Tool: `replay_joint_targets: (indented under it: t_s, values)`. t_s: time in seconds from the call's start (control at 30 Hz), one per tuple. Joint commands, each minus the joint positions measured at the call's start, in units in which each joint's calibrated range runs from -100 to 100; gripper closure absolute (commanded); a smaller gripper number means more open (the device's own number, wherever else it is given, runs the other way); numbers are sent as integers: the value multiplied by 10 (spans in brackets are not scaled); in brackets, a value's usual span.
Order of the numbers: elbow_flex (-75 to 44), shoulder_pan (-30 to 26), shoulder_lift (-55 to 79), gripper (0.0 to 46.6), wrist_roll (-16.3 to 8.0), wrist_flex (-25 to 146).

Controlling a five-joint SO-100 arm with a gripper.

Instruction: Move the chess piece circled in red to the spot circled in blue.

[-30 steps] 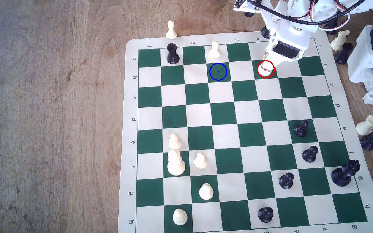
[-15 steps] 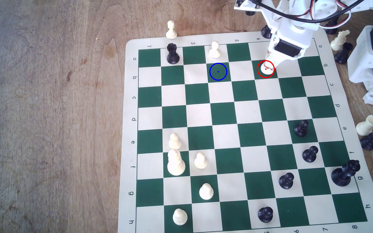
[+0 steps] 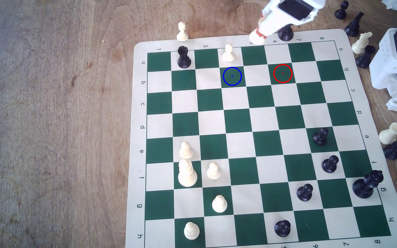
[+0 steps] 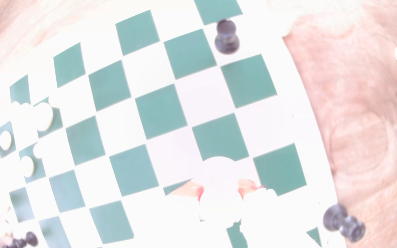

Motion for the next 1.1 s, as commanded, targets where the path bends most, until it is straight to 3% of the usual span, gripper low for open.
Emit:
replay_joint_targets:
  t_s: [0.0,0.27,0.6,1.07]
  values:
    - [-123,-24,86,464,0,-35]
    - [-164,-38,216,464,5,-89]
    - [-150,-10,286,461,26,-111]
    - [-120,3,341,464,33,-135]
